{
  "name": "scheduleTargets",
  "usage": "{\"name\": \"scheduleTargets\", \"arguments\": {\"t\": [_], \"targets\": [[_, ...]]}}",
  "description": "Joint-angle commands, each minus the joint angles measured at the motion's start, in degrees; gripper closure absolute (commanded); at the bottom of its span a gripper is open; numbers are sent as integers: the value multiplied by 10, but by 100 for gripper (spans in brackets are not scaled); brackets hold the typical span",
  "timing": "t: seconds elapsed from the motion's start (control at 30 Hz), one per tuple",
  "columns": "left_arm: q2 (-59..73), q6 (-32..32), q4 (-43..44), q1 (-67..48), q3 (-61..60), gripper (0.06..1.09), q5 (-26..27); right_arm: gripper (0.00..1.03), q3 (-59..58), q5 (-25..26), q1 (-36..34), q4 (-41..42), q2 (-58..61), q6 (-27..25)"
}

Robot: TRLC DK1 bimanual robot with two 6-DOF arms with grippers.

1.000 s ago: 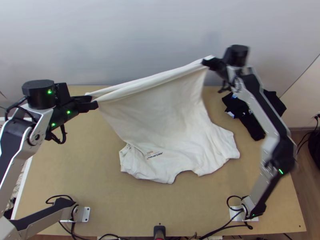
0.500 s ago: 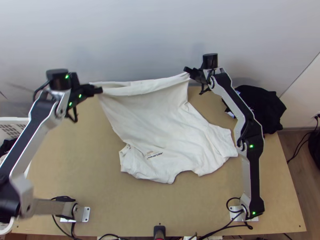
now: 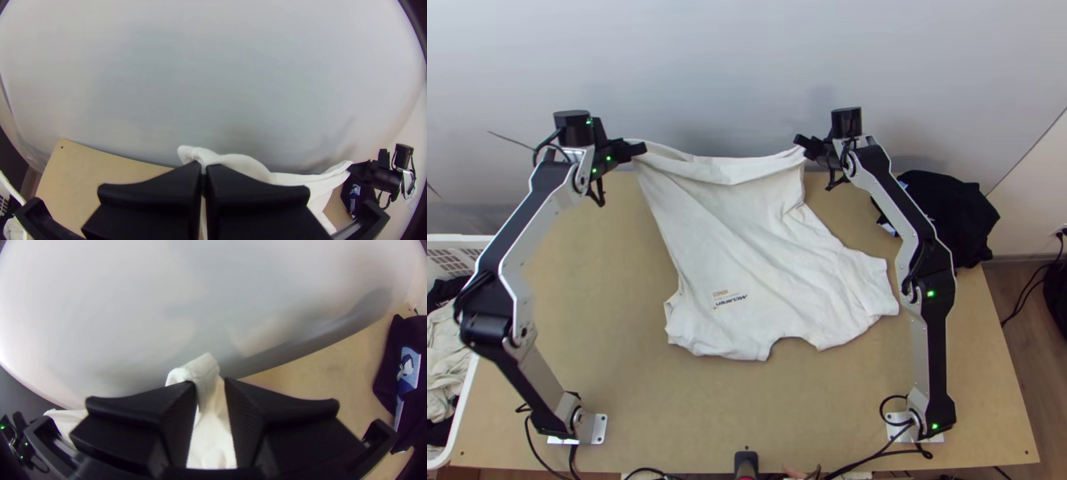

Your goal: Fold the t-shirt

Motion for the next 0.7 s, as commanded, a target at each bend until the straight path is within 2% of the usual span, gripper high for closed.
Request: {"name": "scheduleTargets", "arguments": {"t": [0.0, 0.03, 0.17, 0.3, 0.4, 0.53, 0.67], "targets": [[69, -6, 7, -1, 57, 105, 0, 31, -6, 6, 12, -6, -13, -8], [73, -8, 7, -2, 58, 105, 0, 22, -8, 7, 14, -11, -17, -8], [81, -14, 8, -8, 59, 105, 1, 8, -23, 7, 25, -13, -42, -28], [83, -26, 7, -15, 60, 105, 4, 6, -49, 7, 39, -14, -88, -49], [82, -38, 2, -21, 60, 105, 4, 6, -86, 7, 65, -14, -140, -89], [78, -45, -10, -27, 60, 105, 5, 6, -198, 6, 131, -18, -237, -134], [73, -46, -24, -29, 59, 105, 4, 6, -343, 5, 209, -30, -344, -142]]}}
